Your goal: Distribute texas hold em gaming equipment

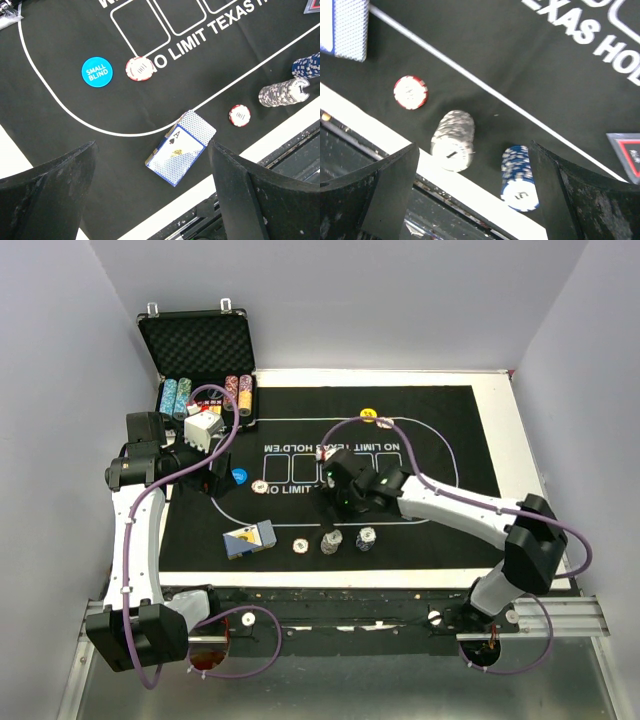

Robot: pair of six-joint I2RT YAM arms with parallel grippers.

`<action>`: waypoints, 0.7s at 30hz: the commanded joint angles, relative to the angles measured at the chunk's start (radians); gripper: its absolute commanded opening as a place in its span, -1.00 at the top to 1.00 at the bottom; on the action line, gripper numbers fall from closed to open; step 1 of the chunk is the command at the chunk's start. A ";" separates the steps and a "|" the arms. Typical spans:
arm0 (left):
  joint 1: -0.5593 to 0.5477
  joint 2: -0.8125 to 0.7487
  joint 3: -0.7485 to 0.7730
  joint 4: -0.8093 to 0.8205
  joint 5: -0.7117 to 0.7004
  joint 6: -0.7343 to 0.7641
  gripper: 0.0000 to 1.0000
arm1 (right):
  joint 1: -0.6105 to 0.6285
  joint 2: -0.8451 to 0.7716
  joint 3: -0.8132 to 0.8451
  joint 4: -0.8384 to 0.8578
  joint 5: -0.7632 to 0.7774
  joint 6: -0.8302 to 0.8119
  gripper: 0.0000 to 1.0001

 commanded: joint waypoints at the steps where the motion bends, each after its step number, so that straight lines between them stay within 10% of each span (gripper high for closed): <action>1: 0.008 0.000 0.023 0.002 0.030 -0.014 -0.98 | 0.082 0.058 0.039 -0.023 -0.032 -0.043 -0.93; 21: 0.006 -0.017 0.028 -0.005 0.017 -0.006 -0.97 | 0.162 0.167 0.022 -0.003 0.029 -0.029 -0.68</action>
